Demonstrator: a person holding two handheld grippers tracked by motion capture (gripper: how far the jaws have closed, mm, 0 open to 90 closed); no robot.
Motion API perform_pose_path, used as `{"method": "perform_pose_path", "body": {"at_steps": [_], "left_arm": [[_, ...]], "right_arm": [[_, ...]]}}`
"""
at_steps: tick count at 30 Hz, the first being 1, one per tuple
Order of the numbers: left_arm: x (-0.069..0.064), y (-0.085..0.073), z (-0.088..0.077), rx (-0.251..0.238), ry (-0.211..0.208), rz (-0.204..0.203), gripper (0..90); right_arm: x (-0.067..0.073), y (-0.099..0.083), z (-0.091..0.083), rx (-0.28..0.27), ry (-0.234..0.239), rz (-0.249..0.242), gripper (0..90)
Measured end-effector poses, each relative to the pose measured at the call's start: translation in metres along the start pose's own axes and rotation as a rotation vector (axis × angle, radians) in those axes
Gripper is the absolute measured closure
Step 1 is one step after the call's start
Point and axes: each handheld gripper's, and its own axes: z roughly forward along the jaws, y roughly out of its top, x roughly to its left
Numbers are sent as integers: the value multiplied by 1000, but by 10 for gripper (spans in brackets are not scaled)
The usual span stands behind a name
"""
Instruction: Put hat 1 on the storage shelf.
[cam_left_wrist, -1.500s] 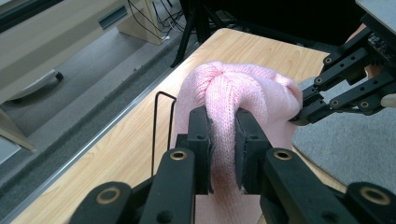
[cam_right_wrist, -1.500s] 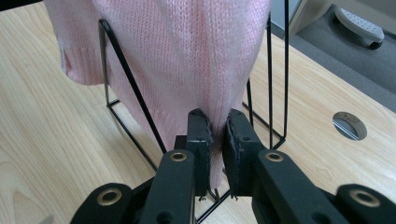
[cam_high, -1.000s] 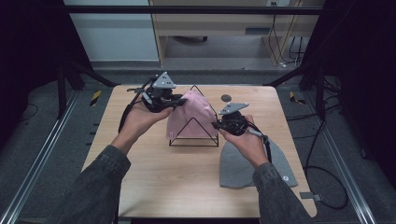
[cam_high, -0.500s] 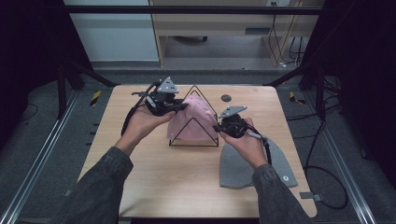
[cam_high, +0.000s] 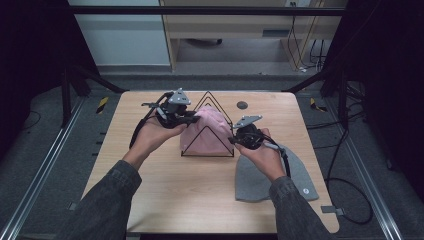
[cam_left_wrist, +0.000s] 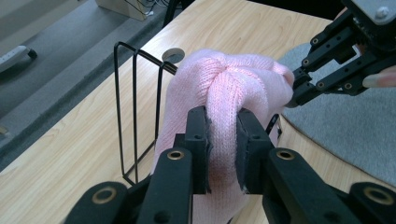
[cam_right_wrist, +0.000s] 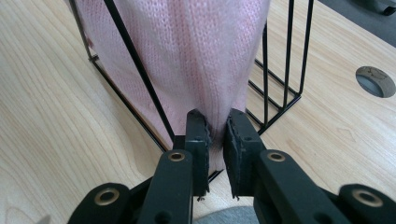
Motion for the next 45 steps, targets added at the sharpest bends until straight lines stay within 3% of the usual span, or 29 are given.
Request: {"method": "perform_pose_path", "body": {"at_steps": [7, 12, 17, 24, 27, 30, 31, 33, 35, 36, 37, 42, 43, 45], "left_arm": [[-3, -2, 1, 1, 0, 0, 758], [-3, -5, -2, -9, 18, -15, 680], [-7, -11, -12, -66, 19, -41, 550], [-12, -19, -24, -87, 40, -51, 413], [-15, -28, -30, -89, 36, -71, 298], [-22, -47, -34, -83, 35, -93, 207], [-22, -47, -34, -83, 35, -93, 183], [-29, -67, -33, -69, 28, -114, 153], [-31, -74, -33, -63, 27, -124, 139], [-36, -89, -30, -49, 26, -140, 124], [-36, -89, -30, -49, 26, -140, 116], [-47, -132, -22, -1, 16, -179, 107], [-47, -132, -22, -1, 16, -179, 106], [-49, -145, -21, 45, 34, -176, 106]], "right_arm": [[0, -1, 0, 4, 9, 1, 774], [1, -1, -4, -3, 12, 11, 699], [3, -5, -19, -21, -11, 32, 517], [-5, -16, -33, -16, -62, 51, 397], [-12, -22, -39, -4, -90, 62, 353], [-24, -30, -45, 17, -120, 84, 307], [-24, -30, -45, 17, -120, 84, 307], [-37, -39, -48, 51, -139, 117, 278], [-41, -42, -48, 60, -142, 125, 272], [-49, -49, -47, 86, -144, 151, 275], [-49, -49, -47, 86, -144, 151, 275], [-73, -71, -50, 159, -172, 189, 402], [-73, -71, -50, 159, -172, 189, 402], [-81, -80, -54, 201, -182, 214, 459]]}}
